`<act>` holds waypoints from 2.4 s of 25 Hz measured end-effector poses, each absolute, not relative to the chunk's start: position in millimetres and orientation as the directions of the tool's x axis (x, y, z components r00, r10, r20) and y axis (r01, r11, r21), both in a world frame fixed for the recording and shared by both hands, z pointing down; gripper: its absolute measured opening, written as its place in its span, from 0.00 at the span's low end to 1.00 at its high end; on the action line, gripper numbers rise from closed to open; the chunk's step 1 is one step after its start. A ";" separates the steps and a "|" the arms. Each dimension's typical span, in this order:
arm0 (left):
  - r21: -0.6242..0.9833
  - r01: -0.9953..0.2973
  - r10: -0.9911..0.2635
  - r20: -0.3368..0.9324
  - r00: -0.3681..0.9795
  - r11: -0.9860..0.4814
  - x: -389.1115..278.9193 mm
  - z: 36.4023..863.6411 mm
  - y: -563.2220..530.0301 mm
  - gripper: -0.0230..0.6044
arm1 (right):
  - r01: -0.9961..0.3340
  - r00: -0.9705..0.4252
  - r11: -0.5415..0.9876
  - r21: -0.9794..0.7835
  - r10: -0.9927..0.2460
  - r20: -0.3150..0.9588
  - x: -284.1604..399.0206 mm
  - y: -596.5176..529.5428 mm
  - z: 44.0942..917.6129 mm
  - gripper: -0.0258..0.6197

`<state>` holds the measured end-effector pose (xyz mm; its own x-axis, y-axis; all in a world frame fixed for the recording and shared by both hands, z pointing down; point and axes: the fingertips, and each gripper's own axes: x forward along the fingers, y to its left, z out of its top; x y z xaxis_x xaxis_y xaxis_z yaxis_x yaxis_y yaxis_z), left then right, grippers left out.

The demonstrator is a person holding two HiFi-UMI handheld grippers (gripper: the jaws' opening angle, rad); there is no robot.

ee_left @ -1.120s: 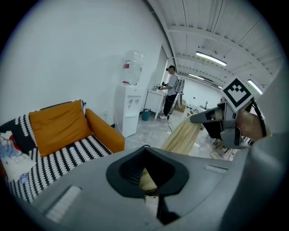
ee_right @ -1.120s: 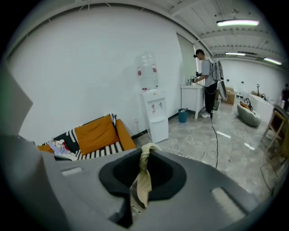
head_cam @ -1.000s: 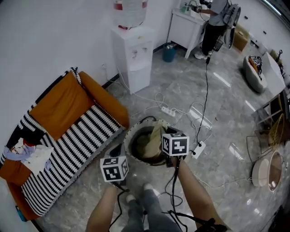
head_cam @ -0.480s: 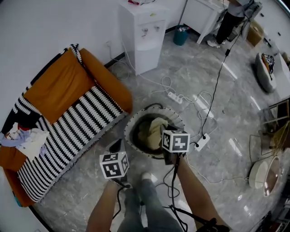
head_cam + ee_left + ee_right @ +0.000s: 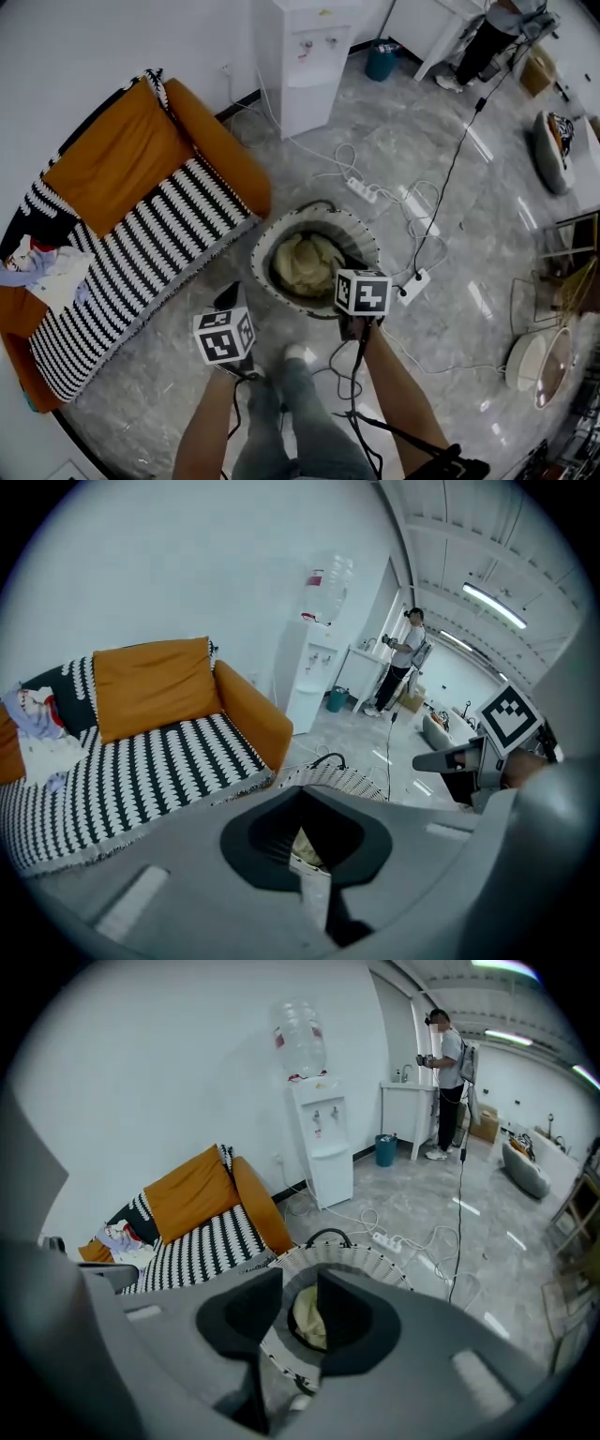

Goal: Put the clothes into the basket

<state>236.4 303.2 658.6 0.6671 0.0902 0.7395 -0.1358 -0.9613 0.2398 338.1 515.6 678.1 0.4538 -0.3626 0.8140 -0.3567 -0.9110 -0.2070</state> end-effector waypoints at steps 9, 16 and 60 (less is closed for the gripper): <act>0.237 -0.202 0.022 0.698 0.716 -0.950 240.9 613.7 292.2 0.05 | -0.422 0.493 -0.873 -0.244 -0.447 0.746 336.6 491.8 631.4 0.23; 0.218 -0.308 -0.098 0.649 0.755 -0.926 210.5 568.3 245.3 0.05 | -0.556 0.475 -0.800 -0.226 -0.529 0.704 324.8 435.5 587.8 0.23; 0.203 -0.873 -0.735 0.475 0.485 -0.444 -188.8 462.0 -270.1 0.05 | -0.963 0.084 -0.198 -0.182 -0.863 0.497 77.8 -214.9 430.5 0.23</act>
<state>-188.8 -270.1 462.0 0.4846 -0.7347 0.4747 -0.8726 -0.4442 0.2032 77.8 -214.9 430.5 0.0838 -0.8634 0.4974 -0.9630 -0.1984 -0.1822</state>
